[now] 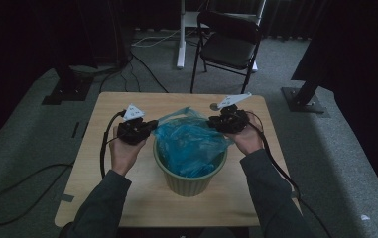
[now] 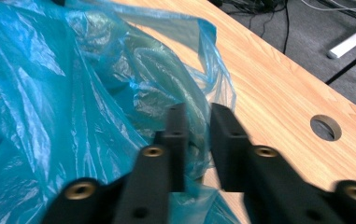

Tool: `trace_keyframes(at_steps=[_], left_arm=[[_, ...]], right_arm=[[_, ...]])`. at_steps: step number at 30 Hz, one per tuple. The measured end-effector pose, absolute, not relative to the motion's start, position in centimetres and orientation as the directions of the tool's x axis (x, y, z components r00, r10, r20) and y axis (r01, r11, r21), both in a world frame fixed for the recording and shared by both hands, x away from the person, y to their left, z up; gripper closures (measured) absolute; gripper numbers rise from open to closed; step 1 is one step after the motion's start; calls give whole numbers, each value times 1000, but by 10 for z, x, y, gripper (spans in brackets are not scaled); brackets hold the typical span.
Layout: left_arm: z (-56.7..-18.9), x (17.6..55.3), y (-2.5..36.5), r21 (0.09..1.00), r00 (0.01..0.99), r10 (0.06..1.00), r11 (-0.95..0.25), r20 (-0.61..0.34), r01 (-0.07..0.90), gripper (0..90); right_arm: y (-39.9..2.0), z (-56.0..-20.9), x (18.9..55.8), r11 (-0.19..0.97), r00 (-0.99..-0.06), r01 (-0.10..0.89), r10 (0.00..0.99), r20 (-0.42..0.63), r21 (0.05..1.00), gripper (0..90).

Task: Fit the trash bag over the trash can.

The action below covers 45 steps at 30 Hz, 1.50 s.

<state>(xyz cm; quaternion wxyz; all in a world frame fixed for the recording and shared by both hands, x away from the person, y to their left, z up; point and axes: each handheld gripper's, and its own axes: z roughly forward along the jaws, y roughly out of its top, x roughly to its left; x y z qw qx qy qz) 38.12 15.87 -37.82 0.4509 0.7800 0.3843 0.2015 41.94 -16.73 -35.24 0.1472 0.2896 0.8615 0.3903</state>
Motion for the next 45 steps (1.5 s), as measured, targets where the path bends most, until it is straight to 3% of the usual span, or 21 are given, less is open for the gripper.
trace_keyframes(at_steps=[4, 9, 19, 23, 27, 33, 37, 39, 43, 45], left_arm=[[-380, 382, 158, 856, 624, 781, -298, -35, 421, 892], [-383, 384, 157, 855, 635, 771, -294, -51, 426, 893], [-387, 388, 154, 851, 640, 763, -277, -87, 446, 891], [-381, 387, 160, 866, 620, 777, -230, -111, 443, 745], [-371, 384, 165, 885, 613, 781, -196, -120, 423, 674], [-363, 377, 159, 917, 699, 706, -195, -115, 349, 570], [-365, 378, 146, 902, 737, 670, -260, -89, 345, 496], [-367, 380, 142, 886, 723, 686, -284, -79, 366, 558], [-368, 377, 145, 887, 725, 685, -293, -66, 357, 833], [-368, 373, 148, 893, 727, 683, -285, -66, 348, 892]], right_arm=[[-173, -350, 420, 495, -782, 383, 623, -11, 780, 894], [-179, -359, 428, 491, -760, 422, 650, 2, 763, 900], [-187, -372, 437, 418, -737, 503, 664, 124, 756, 899], [-183, -371, 435, 442, -740, 494, 666, 95, 749, 899], [-182, -369, 434, 446, -739, 493, 668, 89, 747, 899], [-182, -369, 434, 453, -741, 486, 667, 78, 747, 899], [-181, -368, 434, 455, -740, 487, 668, 76, 745, 899], [-181, -369, 434, 455, -740, 487, 668, 76, 746, 899], [-183, -369, 434, 455, -741, 489, 667, 79, 744, 899], [-185, -369, 434, 447, -738, 493, 670, 85, 746, 899]])
